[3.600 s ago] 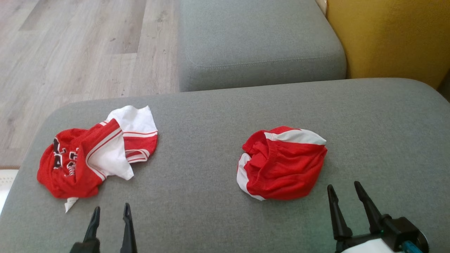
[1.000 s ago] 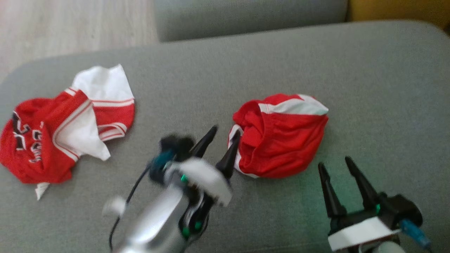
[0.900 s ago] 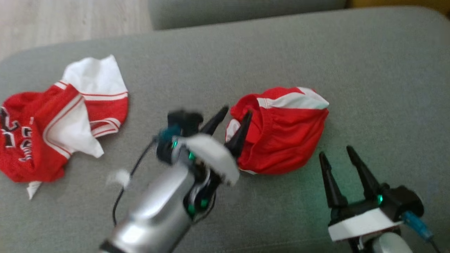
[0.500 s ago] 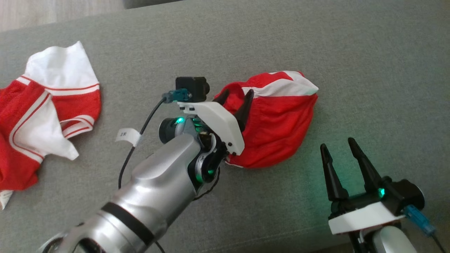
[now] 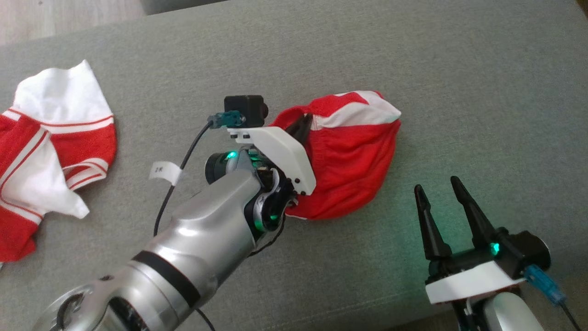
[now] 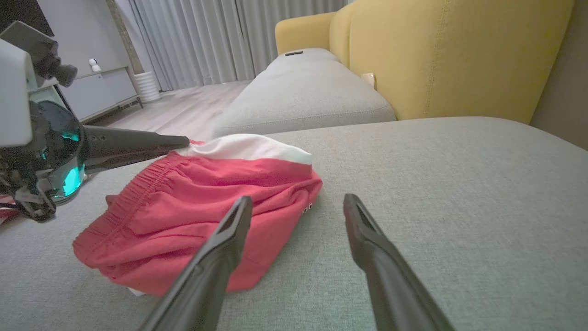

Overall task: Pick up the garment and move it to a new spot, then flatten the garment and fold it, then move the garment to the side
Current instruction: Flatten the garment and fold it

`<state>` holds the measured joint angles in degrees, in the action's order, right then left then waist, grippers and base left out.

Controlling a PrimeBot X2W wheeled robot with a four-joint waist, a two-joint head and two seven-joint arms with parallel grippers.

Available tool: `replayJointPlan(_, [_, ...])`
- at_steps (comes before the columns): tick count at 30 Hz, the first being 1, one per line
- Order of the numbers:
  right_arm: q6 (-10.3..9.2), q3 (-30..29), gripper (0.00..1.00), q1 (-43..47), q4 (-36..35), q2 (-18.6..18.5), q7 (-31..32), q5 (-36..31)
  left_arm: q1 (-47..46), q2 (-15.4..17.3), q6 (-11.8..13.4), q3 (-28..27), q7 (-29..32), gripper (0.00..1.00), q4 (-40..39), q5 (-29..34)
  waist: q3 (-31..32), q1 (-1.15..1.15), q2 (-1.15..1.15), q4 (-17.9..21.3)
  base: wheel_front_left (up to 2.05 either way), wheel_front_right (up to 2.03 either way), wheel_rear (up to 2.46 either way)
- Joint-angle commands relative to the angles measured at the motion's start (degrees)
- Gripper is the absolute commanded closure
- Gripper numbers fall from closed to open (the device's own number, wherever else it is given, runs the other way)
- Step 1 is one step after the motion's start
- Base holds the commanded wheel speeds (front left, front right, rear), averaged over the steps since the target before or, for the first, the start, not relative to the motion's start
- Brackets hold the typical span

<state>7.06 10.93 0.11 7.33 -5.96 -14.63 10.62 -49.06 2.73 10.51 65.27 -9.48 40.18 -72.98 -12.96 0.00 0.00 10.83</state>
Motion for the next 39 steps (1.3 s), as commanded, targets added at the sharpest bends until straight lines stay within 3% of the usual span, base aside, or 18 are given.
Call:
replayJointPlan(1, [0.43, 1.3, 0.0, -1.9, -1.5, -0.1, -0.4, 0.4, -3.4, 0.1, -0.4, -0.9, -0.8, 1.0, -1.0, -0.1, 0.2, 0.0, 0.0, 0.3, 0.0, 0.0, 0.0])
replayJointPlan(12, [0.43, 1.9, 0.0, -3.4, -0.7, 2.0, -0.4, 1.2, -8.3, 0.1, -6.5, 2.7, -4.0, 1.0, 3.4, 1.7, 2.4, 0.0, 0.0, 6.1, 0.0, 0.0, 0.0])
replayJointPlan(17, [0.43, 2.8, 0.0, -3.8, -0.4, 2.5, -0.4, 1.4, -14.2, 0.1, -10.1, 3.7, -4.2, 1.0, 1.8, 3.2, 3.6, 0.0, 0.0, 9.8, 0.0, 0.0, 0.0])
replayJointPlan(23, [0.43, 2.8, 0.0, -3.5, -0.3, 2.9, -0.4, 1.4, -24.2, 0.1, -12.6, 2.3, -3.0, 1.0, -1.3, 2.1, 5.8, 0.0, 0.0, 12.4, 0.0, 0.0, 0.0])
replayJointPlan(30, [0.43, 1.4, 0.0, -2.1, -1.9, 3.0, -0.4, 0.7, -29.0, 1.3, -14.4, -0.4, -1.7, 1.0, -2.7, -0.5, 7.4, 0.0, 0.0, 9.7, 0.0, 0.0, 0.0])
replayJointPlan(33, [0.43, 1.1, 0.0, -1.6, -3.3, 2.8, -0.4, 0.6, -24.6, 4.1, -14.1, 0.7, -1.2, 1.0, -4.7, -1.0, 6.8, 0.0, 0.0, 6.7, 0.0, 0.0, 0.0])
replayJointPlan(39, [0.43, 3.4, 0.0, -0.8, -6.0, -0.1, -0.4, 2.9, -8.3, 13.0, -9.9, 3.5, -3.0, 1.0, -9.7, -1.7, 4.7, 0.0, 0.0, 0.4, 0.0, 0.0, 0.0])
